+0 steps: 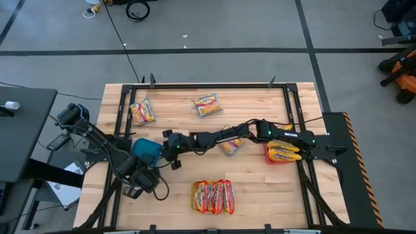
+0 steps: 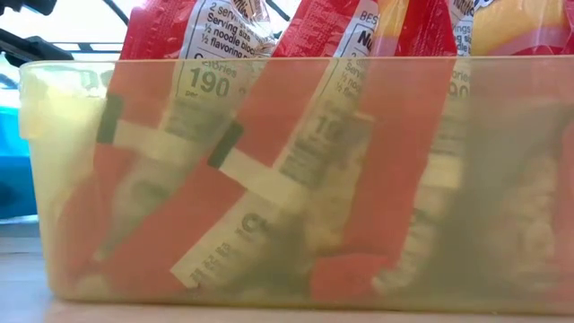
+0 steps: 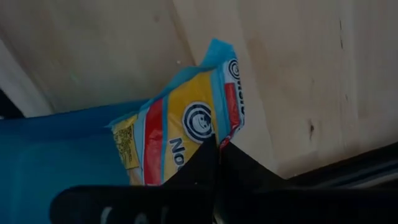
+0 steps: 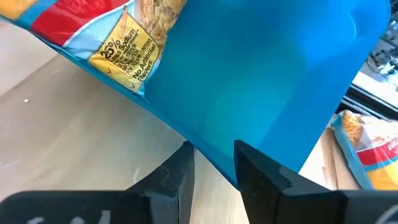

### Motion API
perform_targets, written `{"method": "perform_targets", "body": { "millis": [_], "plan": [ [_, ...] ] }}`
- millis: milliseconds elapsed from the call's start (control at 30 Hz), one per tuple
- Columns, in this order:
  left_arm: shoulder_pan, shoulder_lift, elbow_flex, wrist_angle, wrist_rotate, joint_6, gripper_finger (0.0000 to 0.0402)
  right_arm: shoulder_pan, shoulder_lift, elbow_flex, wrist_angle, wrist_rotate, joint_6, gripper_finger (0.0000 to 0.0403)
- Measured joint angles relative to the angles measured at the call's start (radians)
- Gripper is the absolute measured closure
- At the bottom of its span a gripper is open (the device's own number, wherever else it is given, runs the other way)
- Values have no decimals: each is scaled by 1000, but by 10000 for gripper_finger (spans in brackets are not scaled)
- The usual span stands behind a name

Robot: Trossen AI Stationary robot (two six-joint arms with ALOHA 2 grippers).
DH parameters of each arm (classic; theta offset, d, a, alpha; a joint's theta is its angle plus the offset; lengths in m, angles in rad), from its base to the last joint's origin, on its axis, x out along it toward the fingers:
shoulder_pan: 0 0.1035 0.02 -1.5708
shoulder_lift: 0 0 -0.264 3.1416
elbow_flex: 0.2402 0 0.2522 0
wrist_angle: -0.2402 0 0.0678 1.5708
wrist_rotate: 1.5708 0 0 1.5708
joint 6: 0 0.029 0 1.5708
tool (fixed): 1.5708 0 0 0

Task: Sort Maruchan noodles
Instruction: Put the blue noodle pack into the blue bin

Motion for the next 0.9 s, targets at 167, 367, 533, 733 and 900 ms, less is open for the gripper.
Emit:
{"method": "perform_targets", "body": {
  "millis": [167, 367, 533, 733, 900],
  "plan": [
    [0, 0, 0, 0, 7, 45, 386, 2, -2, 0, 2, -23, -24, 286],
    [1, 0, 0, -34, 25, 50, 386, 13, -62, 0, -105, -28, 5, 258],
    [22, -9, 0, -36, 69, 55, 386, 26, -123, 5, -265, -34, 23, 225],
    [60, -53, 0, -31, 74, 83, 386, 71, -172, 3, -486, -46, 44, 208],
    [97, -64, 0, -6, 70, 86, 386, 110, -201, 3, -719, -25, 98, 210]
  ]
}}
